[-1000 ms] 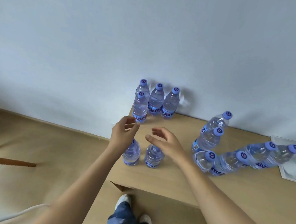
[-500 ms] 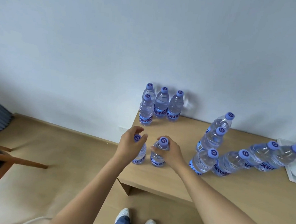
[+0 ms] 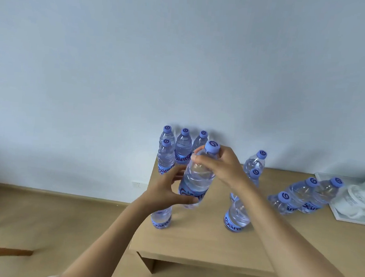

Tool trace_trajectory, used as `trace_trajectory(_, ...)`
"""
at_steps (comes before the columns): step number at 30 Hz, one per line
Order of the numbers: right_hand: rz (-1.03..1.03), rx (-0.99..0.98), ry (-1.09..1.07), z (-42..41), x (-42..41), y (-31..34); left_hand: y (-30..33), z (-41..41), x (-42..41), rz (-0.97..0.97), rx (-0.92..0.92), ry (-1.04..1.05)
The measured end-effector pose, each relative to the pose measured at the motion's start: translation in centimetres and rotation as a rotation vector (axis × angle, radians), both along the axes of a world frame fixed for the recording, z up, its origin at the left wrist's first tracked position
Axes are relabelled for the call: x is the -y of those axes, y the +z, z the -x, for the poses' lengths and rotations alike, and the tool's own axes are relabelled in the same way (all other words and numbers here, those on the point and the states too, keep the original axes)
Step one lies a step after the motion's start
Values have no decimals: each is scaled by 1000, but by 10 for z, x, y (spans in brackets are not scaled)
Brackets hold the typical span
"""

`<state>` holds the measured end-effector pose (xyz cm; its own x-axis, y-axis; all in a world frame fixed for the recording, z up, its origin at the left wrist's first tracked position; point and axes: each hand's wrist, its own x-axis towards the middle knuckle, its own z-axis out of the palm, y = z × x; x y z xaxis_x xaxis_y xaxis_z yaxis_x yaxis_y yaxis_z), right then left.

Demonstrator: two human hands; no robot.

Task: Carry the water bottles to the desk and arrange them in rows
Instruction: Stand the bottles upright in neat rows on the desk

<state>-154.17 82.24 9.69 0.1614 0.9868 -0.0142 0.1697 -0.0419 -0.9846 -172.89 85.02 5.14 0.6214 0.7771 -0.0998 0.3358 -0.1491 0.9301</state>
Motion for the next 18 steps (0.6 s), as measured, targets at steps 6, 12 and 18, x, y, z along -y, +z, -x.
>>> trace_trajectory(6,-43,-21,7,-2,-10,60,37,-13,-5,174,230,-111)
trace_trajectory(12,-62,-131,47,6,-12,94,61,-22,1,220,354,-121)
trace_trajectory(18,-132,-255,-128,29,-12,97,68,-31,5,91,441,129)
